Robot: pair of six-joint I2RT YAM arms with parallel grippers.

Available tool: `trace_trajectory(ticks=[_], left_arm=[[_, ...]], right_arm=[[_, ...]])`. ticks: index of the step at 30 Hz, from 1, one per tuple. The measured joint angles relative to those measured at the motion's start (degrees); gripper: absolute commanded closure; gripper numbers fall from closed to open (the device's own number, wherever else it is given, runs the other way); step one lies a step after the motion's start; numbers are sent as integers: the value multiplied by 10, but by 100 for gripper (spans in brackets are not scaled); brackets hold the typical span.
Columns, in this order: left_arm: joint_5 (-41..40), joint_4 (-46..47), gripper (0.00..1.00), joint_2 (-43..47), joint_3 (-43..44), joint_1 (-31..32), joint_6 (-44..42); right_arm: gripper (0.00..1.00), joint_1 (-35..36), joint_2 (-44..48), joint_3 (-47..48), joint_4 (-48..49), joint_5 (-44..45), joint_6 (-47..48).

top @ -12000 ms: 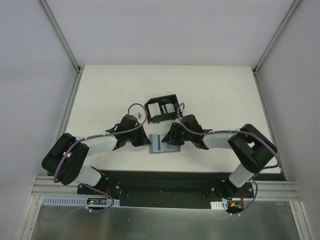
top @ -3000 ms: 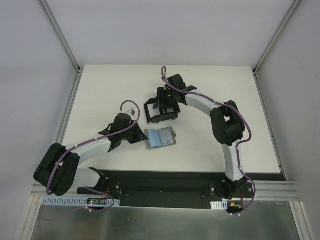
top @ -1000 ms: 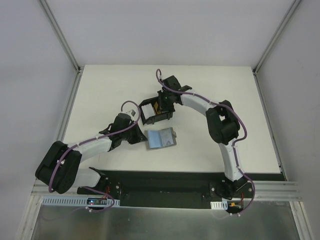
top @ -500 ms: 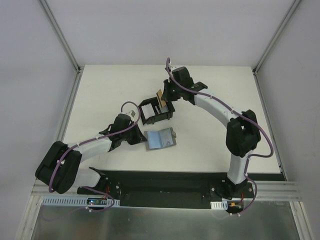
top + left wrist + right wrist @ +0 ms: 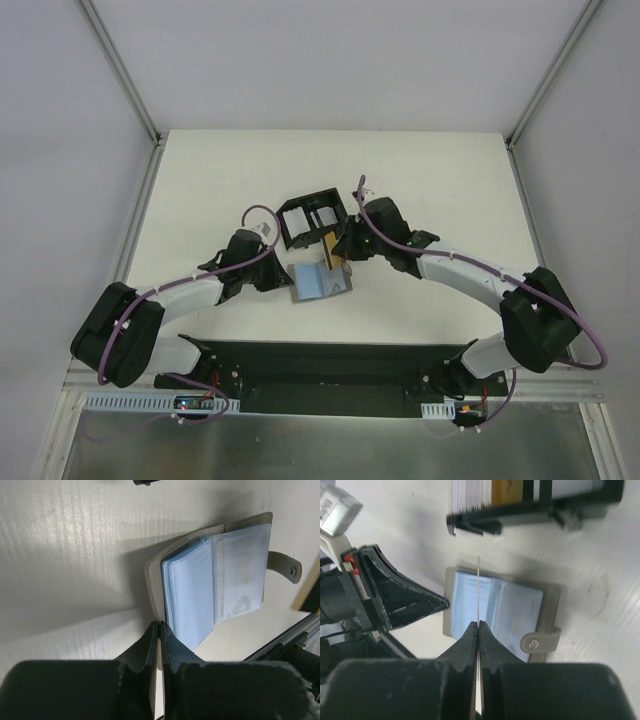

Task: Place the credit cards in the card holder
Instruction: Insert the credit card into the card holder.

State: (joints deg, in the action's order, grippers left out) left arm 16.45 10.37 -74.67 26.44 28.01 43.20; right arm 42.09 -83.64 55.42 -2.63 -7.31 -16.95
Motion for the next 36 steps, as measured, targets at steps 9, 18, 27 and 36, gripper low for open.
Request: trace_trajectory(ticks=[9, 18, 27, 36], left_arm=[[0, 7, 100, -2, -13, 0, 0], [0, 14, 100, -3, -23, 0, 1], [0, 18, 100, -3, -26, 0, 1], [4, 25, 100, -12, -26, -3, 1]], right_arm=[[100, 3, -30, -142, 149, -92, -115], [100, 3, -69, -157, 224, -101, -131], [100, -2, -90, -174, 248, -101, -135], [99, -5, -111, -198, 308, -113, -161]])
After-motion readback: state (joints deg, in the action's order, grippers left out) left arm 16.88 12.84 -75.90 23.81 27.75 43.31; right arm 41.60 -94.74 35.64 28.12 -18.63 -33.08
